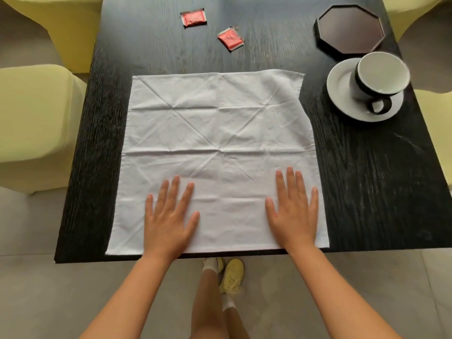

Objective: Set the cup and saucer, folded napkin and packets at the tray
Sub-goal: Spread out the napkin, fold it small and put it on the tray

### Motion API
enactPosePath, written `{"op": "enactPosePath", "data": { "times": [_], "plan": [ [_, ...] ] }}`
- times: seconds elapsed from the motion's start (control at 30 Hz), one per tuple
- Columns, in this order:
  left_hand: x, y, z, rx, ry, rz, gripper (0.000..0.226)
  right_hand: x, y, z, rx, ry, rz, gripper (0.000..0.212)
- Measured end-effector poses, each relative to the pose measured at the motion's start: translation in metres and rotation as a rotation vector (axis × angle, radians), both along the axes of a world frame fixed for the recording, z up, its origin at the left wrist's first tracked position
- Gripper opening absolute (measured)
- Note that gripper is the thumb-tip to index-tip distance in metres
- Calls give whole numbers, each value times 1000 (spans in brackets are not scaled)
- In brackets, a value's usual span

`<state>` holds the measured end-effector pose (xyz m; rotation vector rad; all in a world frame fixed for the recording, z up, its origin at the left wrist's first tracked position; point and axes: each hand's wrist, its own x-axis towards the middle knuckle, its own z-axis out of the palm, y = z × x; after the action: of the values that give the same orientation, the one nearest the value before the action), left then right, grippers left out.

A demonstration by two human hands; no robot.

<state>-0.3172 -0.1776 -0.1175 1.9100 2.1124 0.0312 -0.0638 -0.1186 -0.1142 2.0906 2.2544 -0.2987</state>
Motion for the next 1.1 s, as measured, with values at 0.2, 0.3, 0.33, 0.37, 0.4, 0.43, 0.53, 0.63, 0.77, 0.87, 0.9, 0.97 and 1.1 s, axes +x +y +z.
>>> {"op": "enactPosePath", "data": {
  "times": [0.2,0.3,0.33,0.37,0.4,0.43,0.53,0.63,0.77,0.87,0.9,0.97,1.1],
  "plan": [
    [-46,-4,2,-19,21,172,73,37,23,4,10,-65,-21,69],
    [-50,2,2,-9,54,340,73,31,24,6,23,-69,-77,70],
    [-47,5,2,6,45,432,72,28,24,7,28,-68,-120,69],
    [-41,8,3,23,20,509,72,24,24,8,35,-57,-162,68],
    [-32,13,4,38,-6,530,73,16,25,10,40,-41,-179,68],
    [-20,17,6,49,-23,473,73,6,24,12,40,-19,-147,67],
    [24,28,4,48,-31,64,69,-35,12,14,5,48,141,66],
    [45,47,0,84,-1,-165,60,-60,19,16,15,48,275,61],
    [37,88,-4,104,23,-190,60,-63,61,10,2,44,341,57],
    [30,115,-6,97,27,-182,65,-57,92,2,-28,104,385,61],
    [28,123,-7,93,27,-167,67,-55,101,0,-20,104,381,62],
    [22,135,-7,97,18,-124,70,-48,118,-2,-15,91,357,62],
    [5,152,-9,95,18,-48,74,-28,152,-4,-2,79,309,63]
  ]
}}
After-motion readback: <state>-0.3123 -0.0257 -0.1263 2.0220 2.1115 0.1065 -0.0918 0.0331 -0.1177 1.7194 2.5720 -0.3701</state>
